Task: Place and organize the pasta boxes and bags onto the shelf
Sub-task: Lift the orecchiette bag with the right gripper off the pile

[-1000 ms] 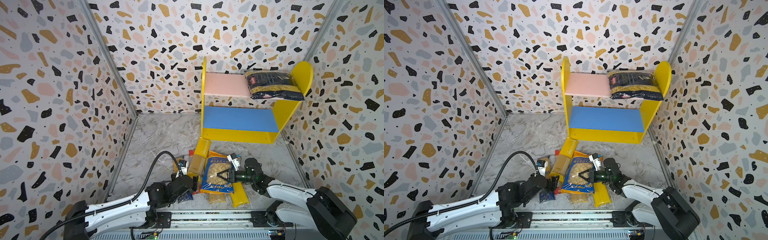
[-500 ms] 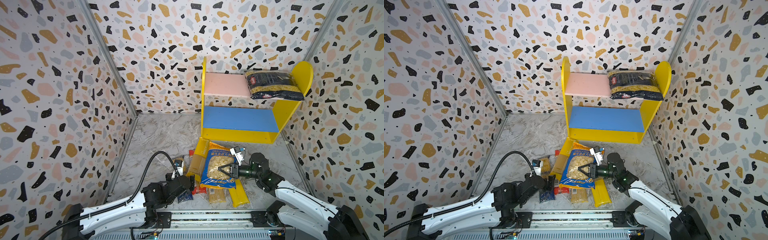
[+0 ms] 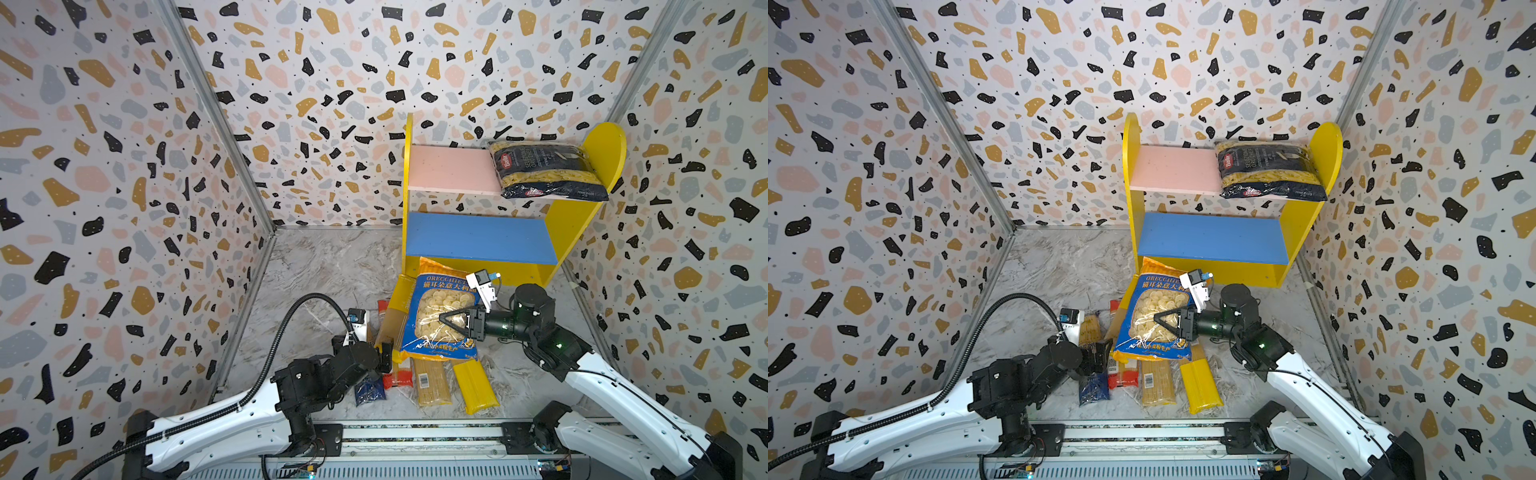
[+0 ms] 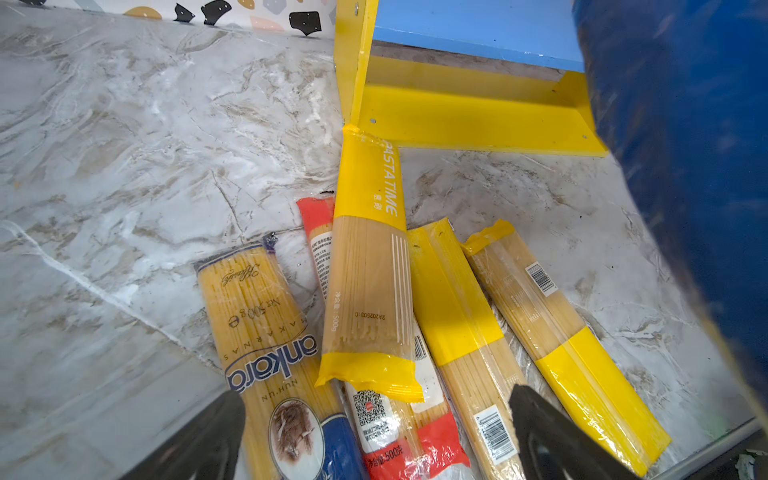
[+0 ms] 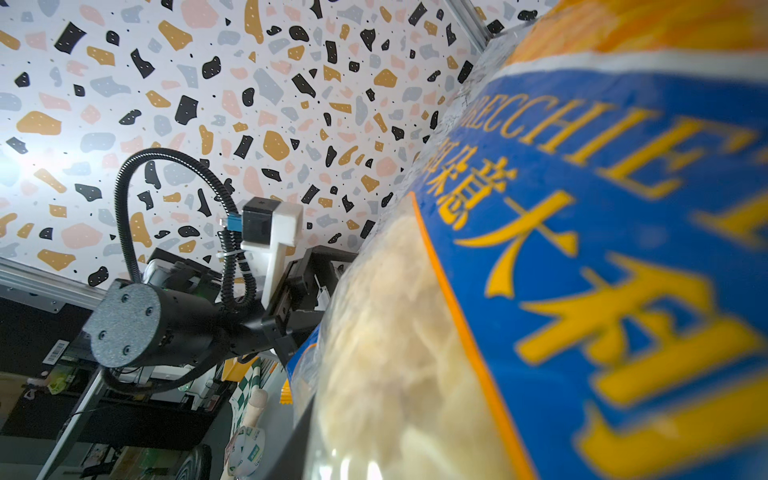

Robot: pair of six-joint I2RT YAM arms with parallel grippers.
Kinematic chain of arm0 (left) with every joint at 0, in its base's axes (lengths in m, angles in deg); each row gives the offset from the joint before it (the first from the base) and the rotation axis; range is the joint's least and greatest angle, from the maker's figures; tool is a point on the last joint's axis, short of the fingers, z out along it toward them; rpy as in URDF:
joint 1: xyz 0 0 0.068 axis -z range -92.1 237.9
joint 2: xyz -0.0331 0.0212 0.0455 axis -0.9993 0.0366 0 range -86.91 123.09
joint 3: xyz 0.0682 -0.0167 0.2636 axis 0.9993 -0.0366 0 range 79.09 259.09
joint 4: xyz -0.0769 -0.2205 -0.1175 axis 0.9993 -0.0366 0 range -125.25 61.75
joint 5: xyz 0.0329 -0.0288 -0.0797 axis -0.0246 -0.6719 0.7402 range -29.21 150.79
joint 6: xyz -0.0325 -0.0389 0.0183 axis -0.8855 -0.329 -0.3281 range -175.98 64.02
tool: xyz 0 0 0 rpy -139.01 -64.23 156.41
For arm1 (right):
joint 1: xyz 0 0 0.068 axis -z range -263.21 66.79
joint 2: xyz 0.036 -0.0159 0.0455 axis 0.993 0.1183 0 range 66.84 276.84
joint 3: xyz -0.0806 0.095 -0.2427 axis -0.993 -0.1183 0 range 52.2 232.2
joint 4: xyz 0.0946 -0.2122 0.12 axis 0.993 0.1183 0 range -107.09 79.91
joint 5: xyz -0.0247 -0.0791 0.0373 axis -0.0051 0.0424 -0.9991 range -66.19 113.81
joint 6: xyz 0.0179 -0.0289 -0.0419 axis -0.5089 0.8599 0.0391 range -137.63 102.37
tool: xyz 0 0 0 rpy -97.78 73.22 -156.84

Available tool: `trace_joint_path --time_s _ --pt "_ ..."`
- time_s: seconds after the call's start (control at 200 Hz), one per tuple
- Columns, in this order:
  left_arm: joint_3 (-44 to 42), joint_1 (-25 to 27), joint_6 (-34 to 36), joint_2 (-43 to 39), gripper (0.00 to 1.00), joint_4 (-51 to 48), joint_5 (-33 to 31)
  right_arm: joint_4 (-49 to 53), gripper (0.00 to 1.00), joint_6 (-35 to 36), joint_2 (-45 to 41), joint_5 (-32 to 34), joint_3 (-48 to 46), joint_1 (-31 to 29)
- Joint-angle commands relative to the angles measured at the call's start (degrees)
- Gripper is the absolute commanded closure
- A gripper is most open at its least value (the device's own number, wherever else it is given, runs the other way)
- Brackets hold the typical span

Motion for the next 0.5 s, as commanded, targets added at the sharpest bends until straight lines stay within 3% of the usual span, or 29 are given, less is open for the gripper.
trace_joint_path --time_s 0.0,0.496 --pt "2.46 -0.28 2.17 0.09 0.00 -1.09 -1.71 -3.41 0.76 4.46 -1.26 -0.18 8.23 0.16" --pt "4.88 -0.34 4.88 1.01 0.01 -0.43 -1.64 3.88 0.75 10.43 6.61 1.68 27.30 0.26"
